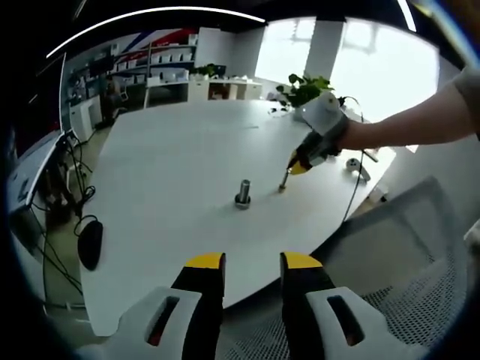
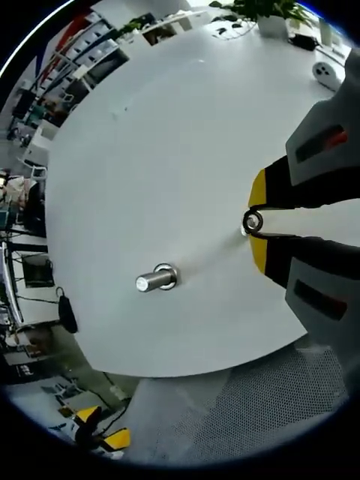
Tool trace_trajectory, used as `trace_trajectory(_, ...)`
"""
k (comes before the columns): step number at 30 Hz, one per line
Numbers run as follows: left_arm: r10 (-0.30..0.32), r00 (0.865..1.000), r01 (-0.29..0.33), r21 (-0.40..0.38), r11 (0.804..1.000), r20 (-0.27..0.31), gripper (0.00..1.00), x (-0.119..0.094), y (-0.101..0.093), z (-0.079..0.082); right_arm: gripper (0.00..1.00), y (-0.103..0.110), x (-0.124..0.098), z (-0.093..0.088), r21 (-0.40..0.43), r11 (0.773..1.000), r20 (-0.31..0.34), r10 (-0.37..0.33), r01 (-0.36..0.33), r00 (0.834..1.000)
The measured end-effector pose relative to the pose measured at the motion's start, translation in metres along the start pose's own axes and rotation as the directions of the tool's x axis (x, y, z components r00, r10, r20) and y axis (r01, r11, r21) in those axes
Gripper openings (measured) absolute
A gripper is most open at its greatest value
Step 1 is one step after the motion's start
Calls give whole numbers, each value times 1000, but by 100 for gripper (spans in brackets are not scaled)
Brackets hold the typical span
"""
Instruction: Place the washer onto the threaded stud by aligning its center hole with the stud, sliding it down to the base, and recovering from edge contact or off-axis alignment until the washer reaches the visible bottom stop.
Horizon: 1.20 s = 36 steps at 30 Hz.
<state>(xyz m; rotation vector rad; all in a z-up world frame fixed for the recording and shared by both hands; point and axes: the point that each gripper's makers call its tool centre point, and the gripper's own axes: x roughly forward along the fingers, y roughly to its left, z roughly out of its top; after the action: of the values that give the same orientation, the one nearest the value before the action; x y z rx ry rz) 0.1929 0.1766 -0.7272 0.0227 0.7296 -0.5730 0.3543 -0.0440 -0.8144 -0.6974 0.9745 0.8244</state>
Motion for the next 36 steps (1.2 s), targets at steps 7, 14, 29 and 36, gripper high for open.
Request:
trace_trajectory(7,3,1000,-3,-1,1000,-4,27,0,1,-1,14,0,3,0,1,1000,-8,10,-9,1000)
trace_trajectory(14,6,1000,-6,-4,1000,-6,27,0,1,-1,14,1,9,-2,-7,1000,-20,20,-20,1000)
trace_trajectory(29,7,1000,-7,-3,1000,-23,27,1,1,-4,14,4,28,-6,-5,999,-46,47,-47,998)
trace_trajectory(36,7,999,-7,-2,1000,-36,26,1,1,-7,14,5,38,-10,9,998,-71,62,-62,996)
